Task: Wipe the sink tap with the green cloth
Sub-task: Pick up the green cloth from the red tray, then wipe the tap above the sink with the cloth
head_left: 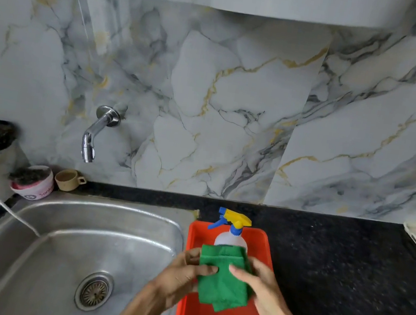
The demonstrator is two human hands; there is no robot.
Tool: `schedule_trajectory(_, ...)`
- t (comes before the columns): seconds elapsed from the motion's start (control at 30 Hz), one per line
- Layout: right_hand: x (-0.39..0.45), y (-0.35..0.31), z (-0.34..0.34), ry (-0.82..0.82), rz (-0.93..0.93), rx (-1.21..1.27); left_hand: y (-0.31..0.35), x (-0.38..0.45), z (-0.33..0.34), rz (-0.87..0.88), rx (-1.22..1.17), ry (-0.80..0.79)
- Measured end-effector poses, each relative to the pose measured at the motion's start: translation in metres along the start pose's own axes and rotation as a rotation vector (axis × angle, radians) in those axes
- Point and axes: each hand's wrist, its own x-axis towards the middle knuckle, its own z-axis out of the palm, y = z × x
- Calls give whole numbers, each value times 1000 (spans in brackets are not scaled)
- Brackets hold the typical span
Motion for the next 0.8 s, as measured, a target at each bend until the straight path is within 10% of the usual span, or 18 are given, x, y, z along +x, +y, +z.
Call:
schedule_trajectory(0.23,15,-37,109,-188,37,394,78,-40,-50,201,109,77)
schedule_trajectory(0.6,90,-124,269,25,-46,443,282,-47,-226,1117,1043,917)
schedule_trajectory(0.8,159,-187,358,249,-908,-424,389,30,-313,1325,1613,1142)
